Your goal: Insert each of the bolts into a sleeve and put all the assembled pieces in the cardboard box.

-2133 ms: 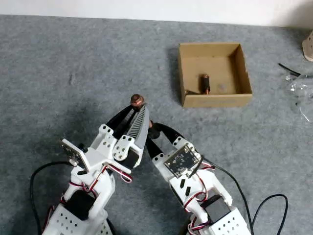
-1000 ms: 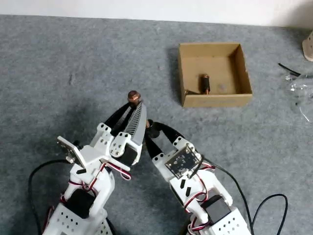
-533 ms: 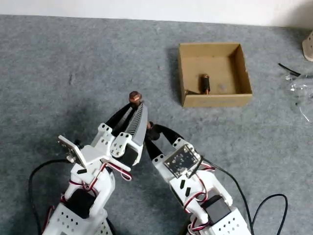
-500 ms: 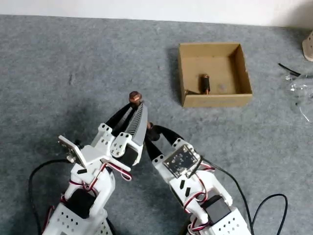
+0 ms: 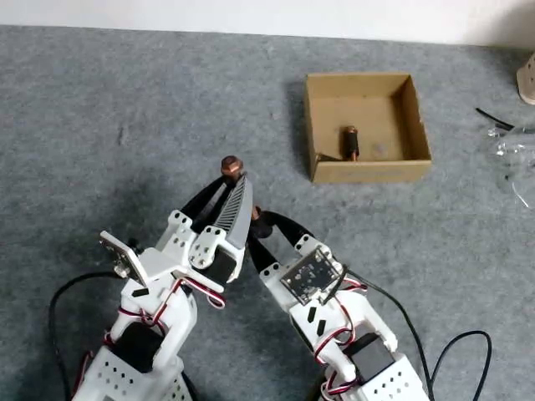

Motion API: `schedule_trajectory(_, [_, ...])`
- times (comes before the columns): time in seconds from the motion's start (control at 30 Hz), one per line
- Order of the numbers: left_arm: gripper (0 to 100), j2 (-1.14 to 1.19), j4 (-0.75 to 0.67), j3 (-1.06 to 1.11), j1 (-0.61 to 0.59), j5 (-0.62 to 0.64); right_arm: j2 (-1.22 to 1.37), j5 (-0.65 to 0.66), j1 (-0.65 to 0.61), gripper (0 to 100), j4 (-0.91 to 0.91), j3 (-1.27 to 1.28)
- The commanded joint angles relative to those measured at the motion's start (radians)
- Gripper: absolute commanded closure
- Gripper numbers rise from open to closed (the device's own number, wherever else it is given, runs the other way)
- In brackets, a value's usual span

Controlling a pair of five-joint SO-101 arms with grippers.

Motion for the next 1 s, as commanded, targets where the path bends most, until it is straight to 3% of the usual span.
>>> schedule_trajectory(0.0, [99,-0.01,-0.014,0.022,0.004,0.0,-0.022,-0.008,-0.008,99.4,-0.039,-0.027])
schedule_trajectory(0.83, [99,-0.01,0.023,0.022,-0.015,0.005,-0.022,-0.031,-0.062,99.4,-0.064,-0.127])
schedule_trajectory(0.97, [99,-0.01,0.104,0.022,0.002,0.002,-0.022,-0.031,-0.062,99.4,-0.061,-0.124])
